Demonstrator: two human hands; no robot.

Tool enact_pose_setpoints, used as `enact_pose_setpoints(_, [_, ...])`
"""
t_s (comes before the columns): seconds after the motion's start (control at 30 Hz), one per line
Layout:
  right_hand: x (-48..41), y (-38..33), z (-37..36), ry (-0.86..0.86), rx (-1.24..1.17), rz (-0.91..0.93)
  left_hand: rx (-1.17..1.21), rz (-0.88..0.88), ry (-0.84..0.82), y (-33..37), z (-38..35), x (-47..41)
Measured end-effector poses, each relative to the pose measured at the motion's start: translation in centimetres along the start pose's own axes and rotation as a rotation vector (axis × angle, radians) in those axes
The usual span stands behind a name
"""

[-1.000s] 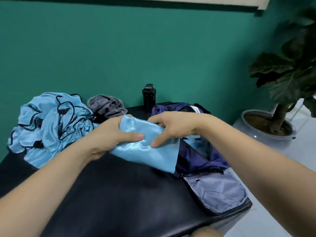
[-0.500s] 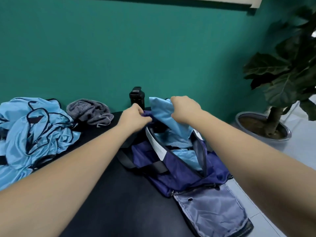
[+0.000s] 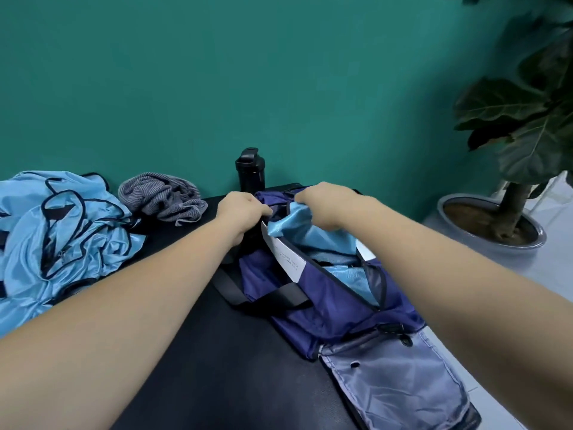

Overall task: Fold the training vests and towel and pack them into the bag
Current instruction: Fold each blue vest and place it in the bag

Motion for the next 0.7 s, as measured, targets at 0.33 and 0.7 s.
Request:
enact_pose_setpoints(0.33, [-0.9,-2.9,-3.7,0.475,0.342,0.029,0.06,-0.093,0.004,1.0,0.6,1.2])
enact_pose_setpoints(0.7, [2.9,0.1,-4.8,0.41,-0.185,-0.286,0.047,-0.152,-0.006,2.3,0.7,2.2])
Point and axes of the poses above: each hand's wrist, its own x-axis away from the middle knuckle, its own z-axis out of the back of the hand, y = z × x, the point moved 9 cm from there along -x, towards the middle knuckle, and after that the axes turned 10 degrees about -y, right-handed, at the moved point
